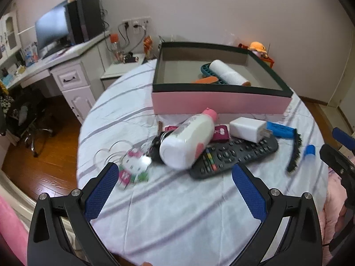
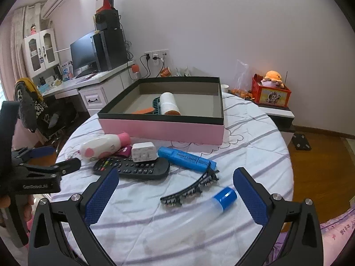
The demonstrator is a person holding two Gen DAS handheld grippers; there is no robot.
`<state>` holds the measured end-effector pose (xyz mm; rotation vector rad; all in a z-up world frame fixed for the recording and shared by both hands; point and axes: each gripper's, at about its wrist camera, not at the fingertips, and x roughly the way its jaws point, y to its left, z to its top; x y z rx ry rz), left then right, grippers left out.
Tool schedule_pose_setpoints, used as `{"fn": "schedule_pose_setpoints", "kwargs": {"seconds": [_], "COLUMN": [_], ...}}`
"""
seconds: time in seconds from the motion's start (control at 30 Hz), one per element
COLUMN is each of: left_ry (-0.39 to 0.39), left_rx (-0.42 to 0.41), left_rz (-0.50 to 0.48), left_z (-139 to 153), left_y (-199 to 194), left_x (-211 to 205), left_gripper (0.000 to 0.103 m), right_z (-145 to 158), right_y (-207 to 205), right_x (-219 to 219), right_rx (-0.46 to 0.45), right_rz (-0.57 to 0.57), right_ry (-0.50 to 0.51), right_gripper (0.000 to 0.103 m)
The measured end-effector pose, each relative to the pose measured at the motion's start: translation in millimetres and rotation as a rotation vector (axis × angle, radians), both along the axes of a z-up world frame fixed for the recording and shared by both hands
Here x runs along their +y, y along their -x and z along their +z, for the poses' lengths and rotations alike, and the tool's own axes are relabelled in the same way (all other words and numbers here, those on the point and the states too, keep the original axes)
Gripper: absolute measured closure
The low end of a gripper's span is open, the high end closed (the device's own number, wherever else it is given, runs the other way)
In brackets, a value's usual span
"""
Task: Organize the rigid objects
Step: 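Reach the left gripper down and grasp the pink-capped white bottle, then lift the white bottle with the left gripper and carry it over the box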
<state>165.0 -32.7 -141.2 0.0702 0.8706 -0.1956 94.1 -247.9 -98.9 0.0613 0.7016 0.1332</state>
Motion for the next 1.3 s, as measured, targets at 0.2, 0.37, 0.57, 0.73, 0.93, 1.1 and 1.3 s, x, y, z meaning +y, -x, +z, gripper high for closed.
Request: {"fn": "schedule_pose_setpoints", "kwargs": {"seconds": [0.2, 0.37, 0.57, 0.73, 0.93, 1.1, 1.3], "left_ry": [-0.010, -0.048, -0.036, -0.026, 0.006, -0.021, -0.027], "left_rx": [0.029, 0.059, 0.037, 0.031, 0.035, 0.019, 0.001], "left_rz": [-0.030, -0.067, -0.088, -0.092, -0.059, -0.040, -0.019], "left_z": [-18, -33, -32, -29, -22, -26, -31], "left_y": [-37, -55, -58, -49, -28, -13, -14], "left_x": [-11, -22, -25, -23, -10, -5, -4], "left_gripper": [0.004, 0.021, 0.037, 0.046, 0.053, 0.050, 0.047], "right_z": [-10, -18, -23, -25, -23, -22, -22], "right_y": [-25, -39, -46, -47, -41, -37, -34], "right_x": [-3, -4, -3, 0, 4, 10, 20], "right_rx": [0.024, 0.043, 0.056, 0.065, 0.065, 0.059, 0.063], "right_rz": [-0.009, -0.011, -0.005, 0.006, 0.016, 0.035, 0.056], "right_ry": [0.008, 0.012, 0.012, 0.016, 0.013, 0.010, 0.015], "right_gripper": [0.000, 0.000, 0.000, 0.000, 0.000, 0.000, 0.000]}}
